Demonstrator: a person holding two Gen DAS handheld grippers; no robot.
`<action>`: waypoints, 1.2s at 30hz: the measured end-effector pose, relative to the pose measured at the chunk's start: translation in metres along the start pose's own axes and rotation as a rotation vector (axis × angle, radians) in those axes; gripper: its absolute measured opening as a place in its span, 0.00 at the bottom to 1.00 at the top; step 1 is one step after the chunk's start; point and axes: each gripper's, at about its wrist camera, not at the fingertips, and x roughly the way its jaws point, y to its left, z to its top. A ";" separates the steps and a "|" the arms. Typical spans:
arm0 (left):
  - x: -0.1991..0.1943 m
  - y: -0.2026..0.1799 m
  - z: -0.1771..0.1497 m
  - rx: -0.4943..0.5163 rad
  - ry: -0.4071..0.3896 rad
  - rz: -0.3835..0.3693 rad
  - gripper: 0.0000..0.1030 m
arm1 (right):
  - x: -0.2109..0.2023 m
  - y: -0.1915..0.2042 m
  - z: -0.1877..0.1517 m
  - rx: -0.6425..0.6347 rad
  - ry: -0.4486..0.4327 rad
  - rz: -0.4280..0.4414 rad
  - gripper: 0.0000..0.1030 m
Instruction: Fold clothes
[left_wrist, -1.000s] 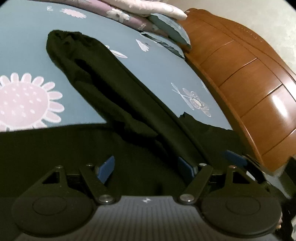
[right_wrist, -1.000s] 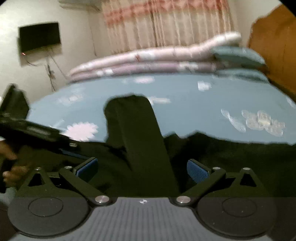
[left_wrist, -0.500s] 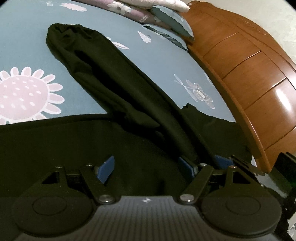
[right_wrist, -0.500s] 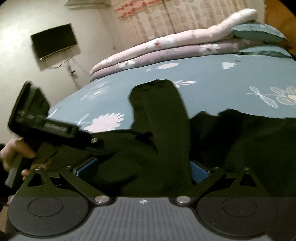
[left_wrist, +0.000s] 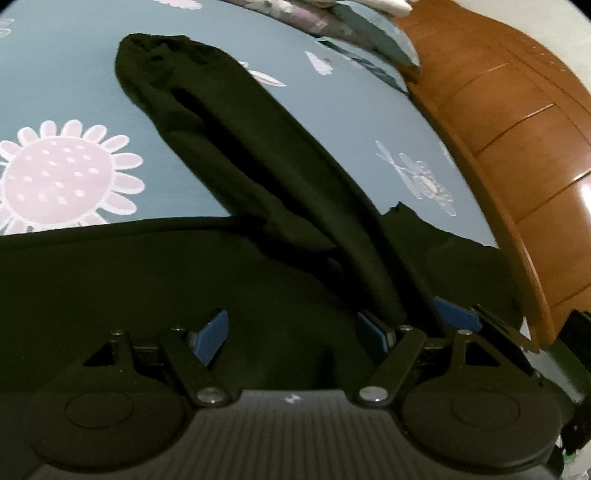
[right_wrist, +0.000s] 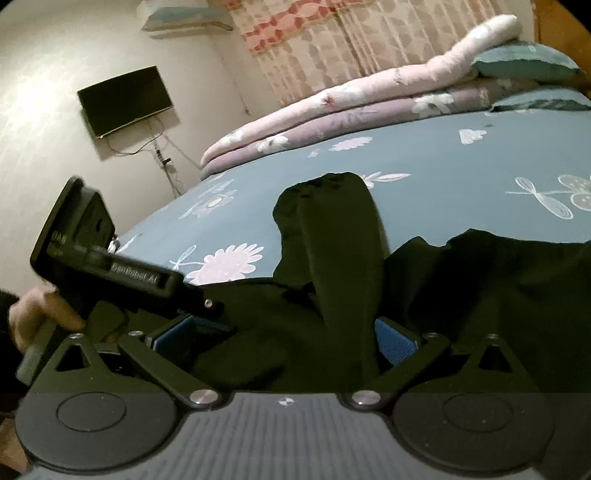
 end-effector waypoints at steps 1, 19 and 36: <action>0.000 0.000 0.001 -0.006 0.003 0.005 0.74 | -0.001 -0.003 -0.001 0.016 -0.001 -0.005 1.00; 0.028 -0.034 0.018 -0.135 0.027 -0.023 0.74 | -0.014 -0.022 -0.009 0.143 0.014 0.010 1.00; 0.038 -0.050 0.022 -0.134 0.038 0.017 0.74 | -0.019 -0.018 -0.011 0.165 0.028 0.030 1.00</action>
